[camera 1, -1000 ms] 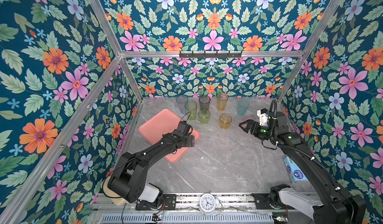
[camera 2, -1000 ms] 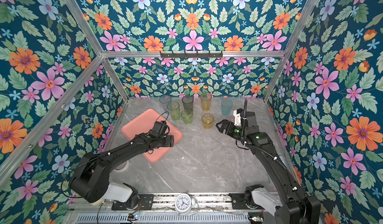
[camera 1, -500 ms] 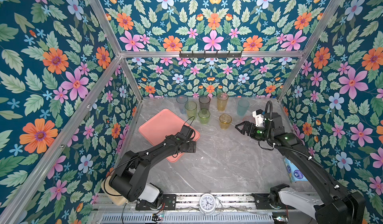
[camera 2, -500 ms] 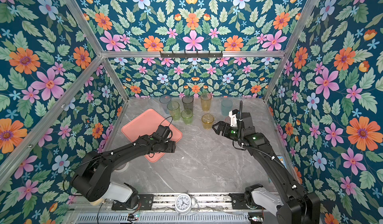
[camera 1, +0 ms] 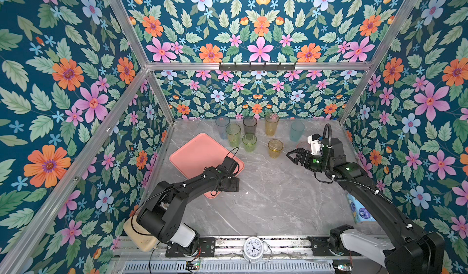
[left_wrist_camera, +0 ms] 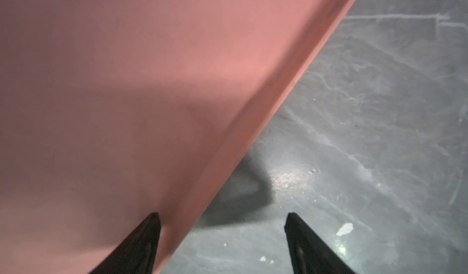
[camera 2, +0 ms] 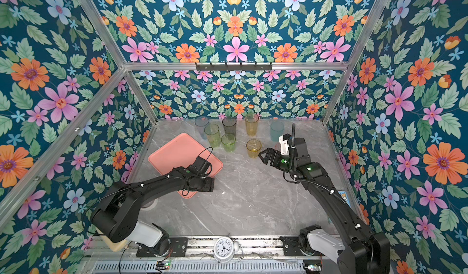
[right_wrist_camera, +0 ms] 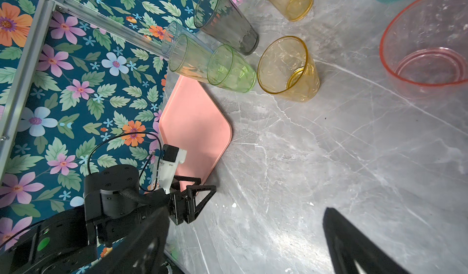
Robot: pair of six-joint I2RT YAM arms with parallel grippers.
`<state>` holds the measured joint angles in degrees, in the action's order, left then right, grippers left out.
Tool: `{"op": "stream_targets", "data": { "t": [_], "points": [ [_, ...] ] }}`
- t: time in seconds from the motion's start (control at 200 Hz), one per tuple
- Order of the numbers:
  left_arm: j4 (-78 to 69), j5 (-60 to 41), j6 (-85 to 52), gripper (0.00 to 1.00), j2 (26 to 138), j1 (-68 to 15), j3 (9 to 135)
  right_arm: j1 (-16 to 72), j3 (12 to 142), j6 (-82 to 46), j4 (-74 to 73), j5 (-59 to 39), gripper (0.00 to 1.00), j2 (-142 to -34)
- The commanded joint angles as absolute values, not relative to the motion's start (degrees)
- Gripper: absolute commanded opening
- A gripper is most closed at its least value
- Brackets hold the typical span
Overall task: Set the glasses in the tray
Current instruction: 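Move the left gripper to the pink tray's edge while the right reaches toward glasses, then push the pink tray with the left gripper toward the table center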
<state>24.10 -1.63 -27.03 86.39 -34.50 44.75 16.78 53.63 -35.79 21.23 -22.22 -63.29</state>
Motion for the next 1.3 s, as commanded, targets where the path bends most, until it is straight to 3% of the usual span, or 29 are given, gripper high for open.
{"op": "stream_targets", "data": {
  "t": [0.0, 0.43, 0.755, 1.295],
  "points": [
    [23.89, -3.19, -28.29, 0.81, 85.51, -34.54, 44.0, 16.85, 53.35, -36.38, 20.33, -22.02, 0.96, -63.41],
    [18.4, -8.94, -32.32, 0.8, 85.11, -37.02, 42.2, 16.87, 52.32, -35.95, 20.4, -21.67, 0.96, -62.68],
    [11.68, -9.08, -36.22, 0.79, 90.13, -45.05, 45.21, 16.72, 52.06, -35.42, 22.9, -16.91, 0.97, -60.4],
    [1.66, -12.43, -43.71, 0.79, 99.41, -55.41, 51.28, 12.5, 50.21, -36.3, 25.39, -18.16, 0.98, -57.18]
  ]
}}
